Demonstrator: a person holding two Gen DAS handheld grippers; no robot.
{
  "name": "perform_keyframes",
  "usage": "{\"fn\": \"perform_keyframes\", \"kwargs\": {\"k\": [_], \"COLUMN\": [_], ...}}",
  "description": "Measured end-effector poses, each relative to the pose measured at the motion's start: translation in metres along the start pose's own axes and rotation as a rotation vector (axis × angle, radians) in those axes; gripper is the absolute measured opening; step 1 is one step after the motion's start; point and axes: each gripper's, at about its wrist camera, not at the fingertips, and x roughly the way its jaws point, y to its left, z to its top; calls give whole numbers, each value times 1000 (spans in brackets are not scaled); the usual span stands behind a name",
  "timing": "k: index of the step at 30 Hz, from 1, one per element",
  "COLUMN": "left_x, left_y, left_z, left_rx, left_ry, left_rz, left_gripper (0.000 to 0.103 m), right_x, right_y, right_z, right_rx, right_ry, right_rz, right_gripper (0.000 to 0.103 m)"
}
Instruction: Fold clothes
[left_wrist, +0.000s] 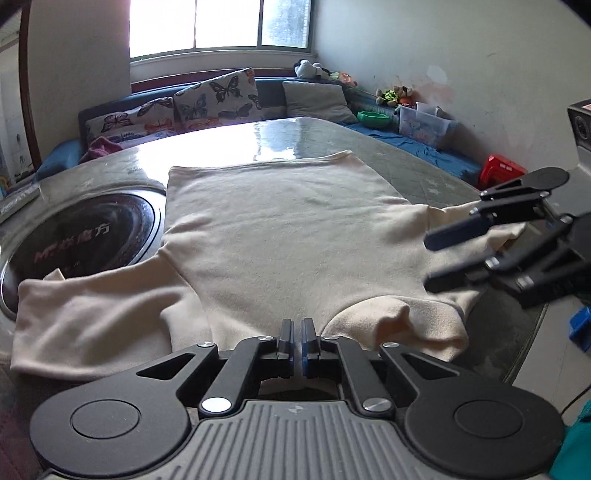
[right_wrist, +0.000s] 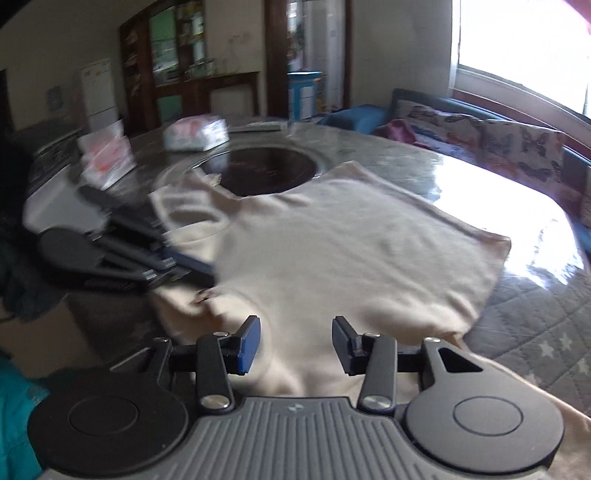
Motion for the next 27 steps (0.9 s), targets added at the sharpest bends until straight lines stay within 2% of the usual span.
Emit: {"fn": "perform_keyframes", "kwargs": {"k": [4, 11, 13, 14, 16, 19, 22, 27], "left_x": [-2, -4, -8, -11, -17, -24, -30, -40], "left_y": [-2, 5, 9, 13, 23, 43, 65, 98], "left_z": [-1, 0, 2, 3, 5, 7, 6, 0], "left_rx": [-18, -58, -67, -73, -95, -147, -210, -302], "left_ry": [-7, -11, -24, -35, -57, -81, -101, -134], "left_rz": [-5, -29, -10, 8, 56, 147, 239, 427], "left_gripper": [4, 6, 16, 20, 44, 57, 67, 69], "right_x": [19, 17, 17, 17, 18, 17, 17, 21], "right_y": [-22, -19, -18, -17, -15, -10, -6, -4], "right_z": [-7, -21, -20, -19, -18, -15, -9, 0], "right_rx": [58, 30, 31, 28, 22, 5, -13, -11], "right_ry": [43, 34, 35, 38, 42, 41, 25, 4], "right_rz": [-71, -90, -89, -90, -79, -67, -53, -42], "right_gripper": [43, 49, 49, 52, 58, 61, 66, 71]}}
